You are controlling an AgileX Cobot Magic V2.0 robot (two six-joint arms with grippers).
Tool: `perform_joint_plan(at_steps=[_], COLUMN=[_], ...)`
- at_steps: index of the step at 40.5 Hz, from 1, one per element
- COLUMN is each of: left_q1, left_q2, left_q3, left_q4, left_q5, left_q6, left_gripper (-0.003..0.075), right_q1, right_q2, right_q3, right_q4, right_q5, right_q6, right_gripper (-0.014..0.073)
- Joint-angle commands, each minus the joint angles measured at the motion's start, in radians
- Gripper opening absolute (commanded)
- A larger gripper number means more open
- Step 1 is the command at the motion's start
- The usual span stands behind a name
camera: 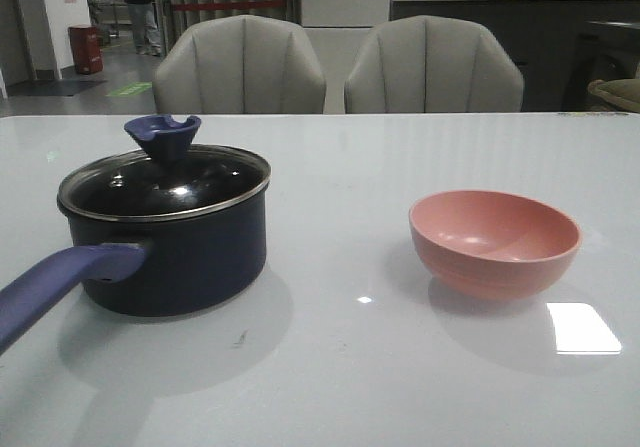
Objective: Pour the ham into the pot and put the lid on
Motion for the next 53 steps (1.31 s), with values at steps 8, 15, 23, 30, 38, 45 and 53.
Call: perform_joint_plan(at_steps=[8, 15, 23, 30, 38, 45, 53], left_q1=[0.000, 0.000, 0.000, 0.000, 0.000, 0.000, 0.000], left_q2=[0.010, 0.010, 0.010, 0.010, 0.010, 0.010, 0.010], left_q3=[0.022, 0.022, 0.022, 0.022, 0.022, 0.022, 0.022], left_q4=[-0.002, -0.002, -0.002, -0.002, -0.002, -0.002, -0.002], left_q5=[-0.077, -0.077, -0.077, -0.077, -0.077, -0.077, -0.077], left_q6=[-0.013, -0.013, -0.013, -0.013, -0.013, -0.013, -0.013], left_gripper=[0.0132, 0.0132, 0.0132, 0.0132, 0.0132, 0.0132, 0.0132], right_q1=[-0.039, -0.047, -0.047, -0.047, -0.047, -0.047, -0.047], right_q2=[-0.019, -0.019, -0.019, -0.019, -0.019, -0.019, -0.019], right_q3=[-0.005, -0.005, -0.005, -0.005, -0.005, -0.005, -0.005], right_q4=[-0.039, -0.039, -0.039, -0.039, -0.039, -0.039, -0.039], right_q5=[-0.097, -0.111, -0.103, -0.103, -0.103, -0.103, -0.103], right_q6=[0.033, 0.033, 0.033, 0.033, 0.033, 0.033, 0.033], right_gripper=[0.0147, 0.0147, 0.0147, 0.0147, 0.0147, 0.0147, 0.0147])
